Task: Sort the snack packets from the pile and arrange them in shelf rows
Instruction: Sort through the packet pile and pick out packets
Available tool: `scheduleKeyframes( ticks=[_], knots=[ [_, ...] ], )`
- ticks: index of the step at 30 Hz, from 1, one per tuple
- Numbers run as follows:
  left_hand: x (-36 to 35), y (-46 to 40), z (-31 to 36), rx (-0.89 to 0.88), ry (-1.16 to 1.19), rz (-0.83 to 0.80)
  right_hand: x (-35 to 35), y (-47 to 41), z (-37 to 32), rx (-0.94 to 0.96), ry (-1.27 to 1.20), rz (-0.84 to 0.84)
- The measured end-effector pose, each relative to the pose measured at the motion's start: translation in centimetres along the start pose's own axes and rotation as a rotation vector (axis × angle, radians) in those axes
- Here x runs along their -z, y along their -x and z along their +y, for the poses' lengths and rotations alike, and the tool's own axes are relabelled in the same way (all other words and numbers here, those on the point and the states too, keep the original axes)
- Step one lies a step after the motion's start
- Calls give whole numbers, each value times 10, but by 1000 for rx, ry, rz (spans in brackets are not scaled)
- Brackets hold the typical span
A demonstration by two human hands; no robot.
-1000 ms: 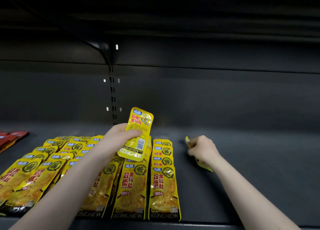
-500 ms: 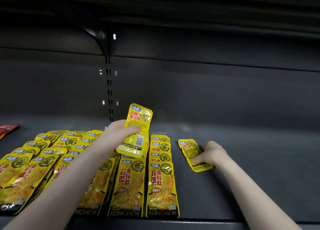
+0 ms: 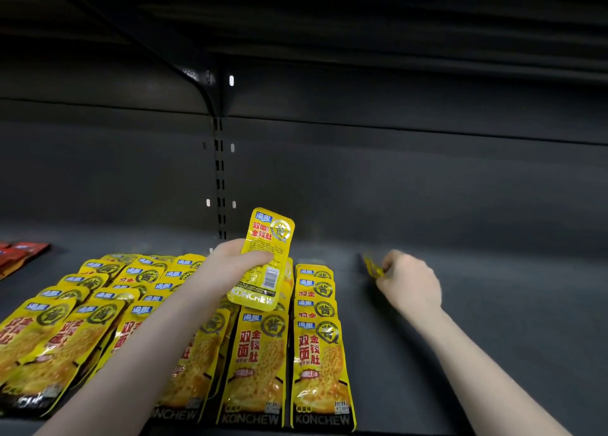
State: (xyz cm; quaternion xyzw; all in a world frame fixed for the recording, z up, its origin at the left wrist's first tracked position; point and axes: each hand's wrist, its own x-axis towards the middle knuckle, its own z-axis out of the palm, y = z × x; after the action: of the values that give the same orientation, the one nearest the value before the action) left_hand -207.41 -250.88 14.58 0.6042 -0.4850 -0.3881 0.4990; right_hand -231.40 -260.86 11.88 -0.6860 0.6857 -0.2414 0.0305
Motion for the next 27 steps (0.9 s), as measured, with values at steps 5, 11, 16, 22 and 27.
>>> scheduleKeyframes(
  ticks=[5, 11, 16, 22, 27],
  knots=[
    [-1, -2, 0, -9, -18, -11, -22, 2, 1, 139, -238, -297],
    [-2, -7, -6, 2, -12, -10, -20, -16, 25, -99, -138, -278],
    [-7, -11, -6, 5, -3, -32, -31, -20, 16, -66, -199, -346],
    [-18, -18, -2, -22, -14, -57, -32, -20, 10, -45, -203, -348],
    [-48, -25, 19, 40, 37, -115, -26, -23, 22, -44, -321, -294]
  ],
)
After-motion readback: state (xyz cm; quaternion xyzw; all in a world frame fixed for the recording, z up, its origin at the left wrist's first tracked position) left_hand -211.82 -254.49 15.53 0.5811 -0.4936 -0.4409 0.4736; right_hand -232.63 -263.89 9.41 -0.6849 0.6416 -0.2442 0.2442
